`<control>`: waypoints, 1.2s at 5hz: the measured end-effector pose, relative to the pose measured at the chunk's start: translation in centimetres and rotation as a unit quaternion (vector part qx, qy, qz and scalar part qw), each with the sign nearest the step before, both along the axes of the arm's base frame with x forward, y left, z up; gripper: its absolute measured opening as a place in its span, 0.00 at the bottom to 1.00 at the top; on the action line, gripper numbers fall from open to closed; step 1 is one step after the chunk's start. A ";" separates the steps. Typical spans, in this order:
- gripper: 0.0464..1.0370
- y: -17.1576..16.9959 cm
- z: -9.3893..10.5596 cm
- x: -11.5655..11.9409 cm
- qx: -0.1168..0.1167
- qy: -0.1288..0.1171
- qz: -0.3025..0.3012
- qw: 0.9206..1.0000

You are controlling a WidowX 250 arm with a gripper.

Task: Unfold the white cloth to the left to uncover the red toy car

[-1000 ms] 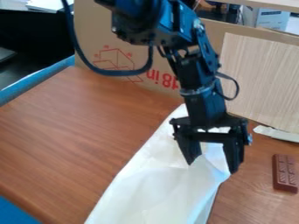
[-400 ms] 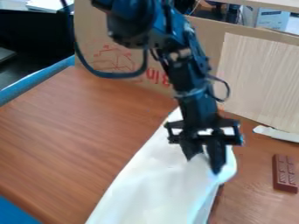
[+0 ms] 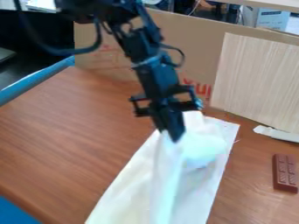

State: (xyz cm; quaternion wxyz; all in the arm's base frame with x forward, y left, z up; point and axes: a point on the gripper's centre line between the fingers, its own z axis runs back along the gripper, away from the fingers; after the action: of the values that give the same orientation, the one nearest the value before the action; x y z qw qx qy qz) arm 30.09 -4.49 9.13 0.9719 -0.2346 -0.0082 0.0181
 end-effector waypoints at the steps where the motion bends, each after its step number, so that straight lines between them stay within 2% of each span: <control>1: 0.01 3.7 0.1 -0.3 0.008 0.000 0.006 1.000; 2: 0.01 7.2 -1.4 -0.7 0.027 0.015 0.005 1.000; 3: 0.01 9.6 -1.8 -1.4 0.043 0.020 -0.003 0.999; 4: 0.01 12.4 -1.2 -2.1 0.042 0.013 0.000 0.999; 5: 0.01 14.3 0.6 -2.1 0.039 0.005 0.003 0.999; 6: 0.01 16.6 2.8 -1.5 0.066 0.002 -0.008 0.998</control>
State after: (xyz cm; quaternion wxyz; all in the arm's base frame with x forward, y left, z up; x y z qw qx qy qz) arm 28.57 12.08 11.97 0.9853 -0.1702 -0.0056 0.0098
